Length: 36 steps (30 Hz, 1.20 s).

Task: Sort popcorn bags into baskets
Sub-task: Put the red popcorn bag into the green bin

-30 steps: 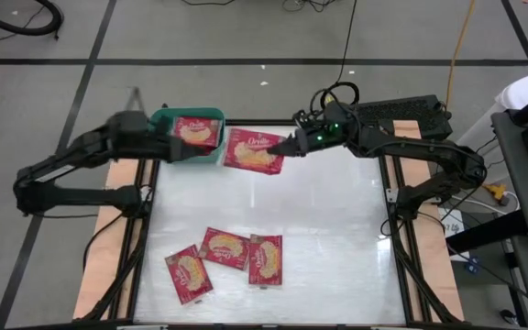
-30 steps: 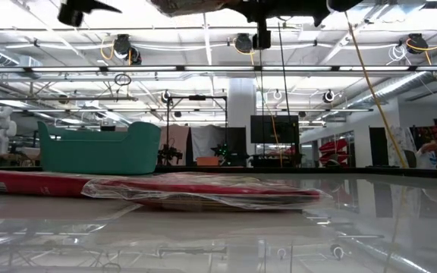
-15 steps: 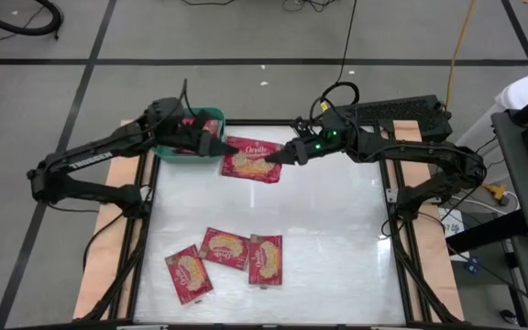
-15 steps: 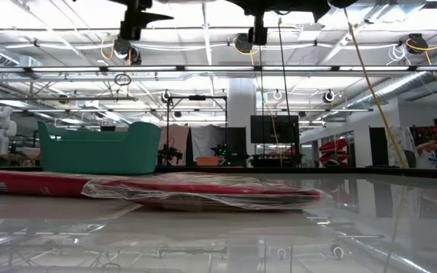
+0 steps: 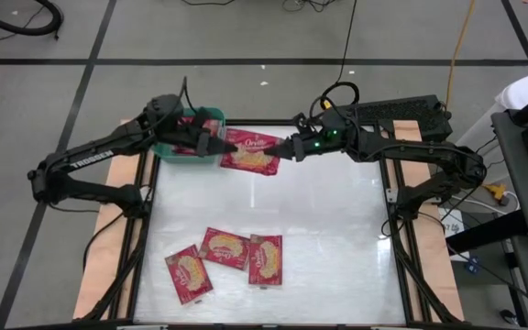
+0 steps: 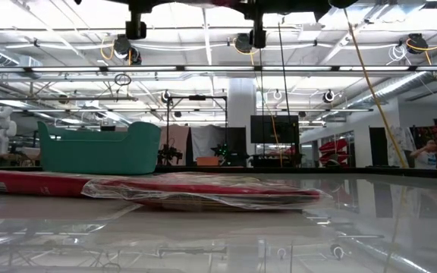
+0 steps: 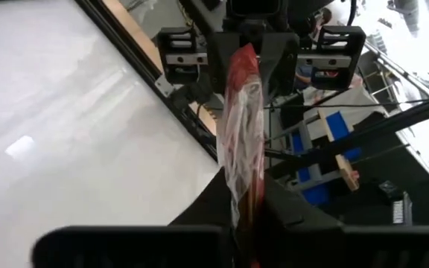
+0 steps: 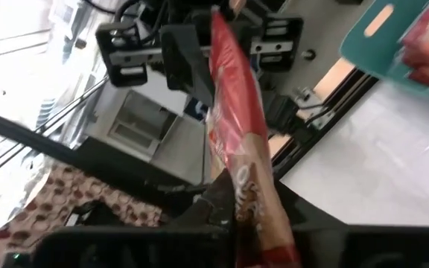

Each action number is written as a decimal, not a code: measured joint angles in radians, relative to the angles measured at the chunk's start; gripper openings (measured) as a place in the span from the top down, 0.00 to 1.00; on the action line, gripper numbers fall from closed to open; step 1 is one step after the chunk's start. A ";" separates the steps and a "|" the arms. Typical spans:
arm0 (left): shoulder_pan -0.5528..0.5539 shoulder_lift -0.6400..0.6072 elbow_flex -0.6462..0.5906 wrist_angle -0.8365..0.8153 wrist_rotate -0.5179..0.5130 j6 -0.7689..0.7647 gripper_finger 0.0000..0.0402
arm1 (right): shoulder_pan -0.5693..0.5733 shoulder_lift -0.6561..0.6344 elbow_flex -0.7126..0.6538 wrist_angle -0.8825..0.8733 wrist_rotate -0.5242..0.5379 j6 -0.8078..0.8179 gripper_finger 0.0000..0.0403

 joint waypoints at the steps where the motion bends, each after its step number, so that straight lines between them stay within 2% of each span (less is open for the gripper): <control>1: 0.009 -0.001 0.000 -0.001 0.001 0.010 0.95 | 0.000 0.000 0.000 0.001 0.012 -0.002 0.91; 7: 0.114 -0.041 0.000 -0.067 0.047 0.078 0.90 | -0.007 0.000 0.000 -0.019 0.048 0.009 0.67; 11: 0.207 -0.075 0.000 -0.152 0.090 0.152 0.94 | -0.031 0.000 0.000 -0.067 0.045 0.021 0.53; 15: 0.316 -0.107 0.000 -0.267 0.103 0.237 0.95 | -0.050 0.000 0.000 -0.110 0.043 0.039 0.45; 20: 0.446 -0.133 0.000 -0.394 0.106 0.337 0.91 | -0.051 0.000 0.000 -0.126 0.039 0.039 0.43; 24: 0.544 -0.134 0.000 -0.458 0.106 0.416 0.95 | -0.051 0.000 0.000 -0.135 0.048 0.039 0.44; 31: 0.723 -0.108 -0.006 -0.482 0.091 0.484 0.95 | -0.045 0.000 0.000 -0.140 0.064 0.038 0.44; 36: 0.814 -0.082 -0.053 -0.493 0.097 0.516 0.92 | -0.023 0.000 0.000 -0.140 0.064 0.031 0.44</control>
